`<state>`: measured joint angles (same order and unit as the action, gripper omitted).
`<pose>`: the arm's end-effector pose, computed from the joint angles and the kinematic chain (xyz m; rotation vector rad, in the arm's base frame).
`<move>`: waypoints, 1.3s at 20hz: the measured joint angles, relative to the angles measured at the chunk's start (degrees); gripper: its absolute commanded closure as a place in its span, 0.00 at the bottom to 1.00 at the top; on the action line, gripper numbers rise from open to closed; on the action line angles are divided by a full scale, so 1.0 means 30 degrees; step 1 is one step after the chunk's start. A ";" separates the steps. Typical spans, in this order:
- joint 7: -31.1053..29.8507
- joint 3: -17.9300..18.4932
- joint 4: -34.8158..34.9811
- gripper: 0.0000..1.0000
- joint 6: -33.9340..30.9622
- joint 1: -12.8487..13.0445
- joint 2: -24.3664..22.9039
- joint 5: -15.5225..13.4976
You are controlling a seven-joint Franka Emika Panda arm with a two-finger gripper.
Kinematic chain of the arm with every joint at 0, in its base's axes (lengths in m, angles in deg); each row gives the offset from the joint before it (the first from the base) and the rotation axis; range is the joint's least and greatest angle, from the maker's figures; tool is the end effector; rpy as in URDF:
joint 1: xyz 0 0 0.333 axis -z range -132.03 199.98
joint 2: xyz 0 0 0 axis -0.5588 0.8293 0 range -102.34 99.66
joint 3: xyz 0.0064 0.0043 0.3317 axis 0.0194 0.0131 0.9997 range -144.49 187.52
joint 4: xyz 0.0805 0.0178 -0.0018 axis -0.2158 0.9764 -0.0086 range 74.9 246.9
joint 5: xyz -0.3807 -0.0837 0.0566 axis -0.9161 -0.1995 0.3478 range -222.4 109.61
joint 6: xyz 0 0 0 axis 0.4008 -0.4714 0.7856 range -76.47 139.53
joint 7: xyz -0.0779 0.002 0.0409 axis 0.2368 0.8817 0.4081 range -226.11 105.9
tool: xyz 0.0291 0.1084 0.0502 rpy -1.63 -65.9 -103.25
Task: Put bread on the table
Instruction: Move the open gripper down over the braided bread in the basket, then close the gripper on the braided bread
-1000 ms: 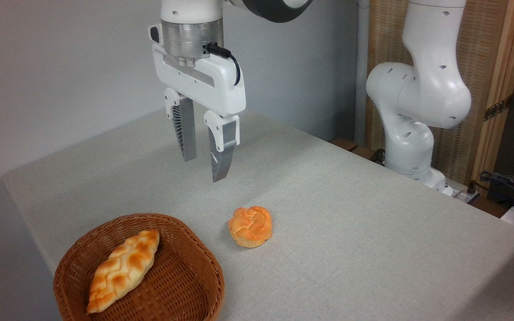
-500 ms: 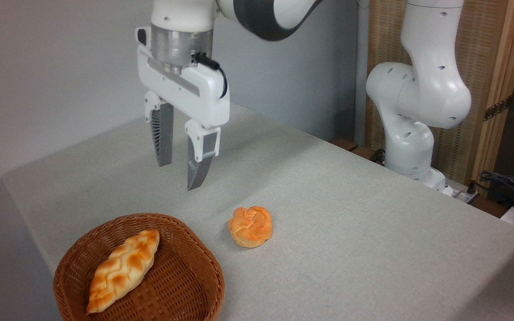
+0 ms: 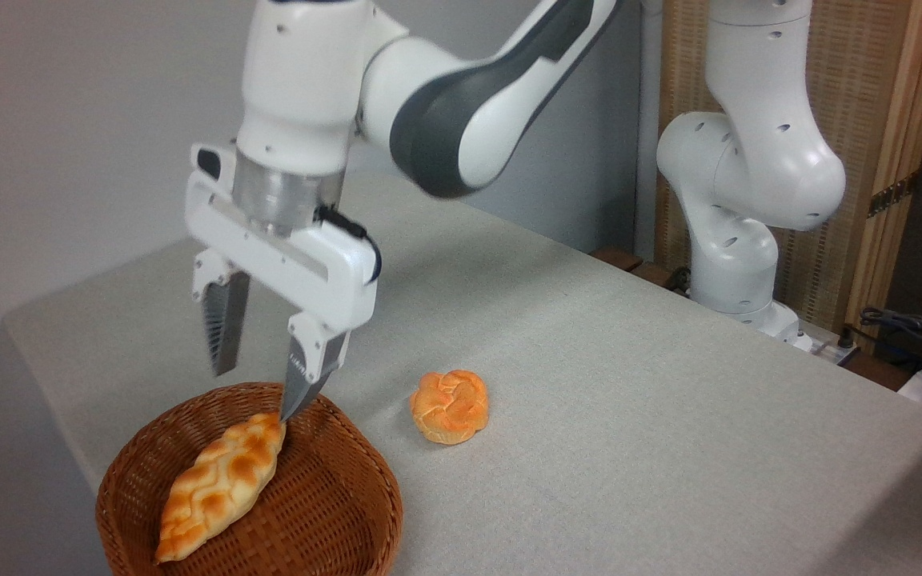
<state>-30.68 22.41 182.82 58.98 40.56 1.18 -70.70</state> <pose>0.6031 -0.0667 0.4918 2.8762 -0.6873 0.5726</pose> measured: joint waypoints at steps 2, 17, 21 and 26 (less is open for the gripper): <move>-0.1130 -0.0054 0.0000 0.00 0.1573 0.0002 0.0795 -0.0198; -0.1796 -0.0746 -0.0002 0.00 0.4217 0.0158 0.3545 -0.0251; -0.1783 -0.0746 -0.0011 0.39 0.4233 0.0155 0.3553 -0.0231; -0.1762 -0.0751 -0.0012 0.45 0.4234 0.0157 0.3554 0.1306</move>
<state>-35.97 20.15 182.79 71.68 41.03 11.84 -66.79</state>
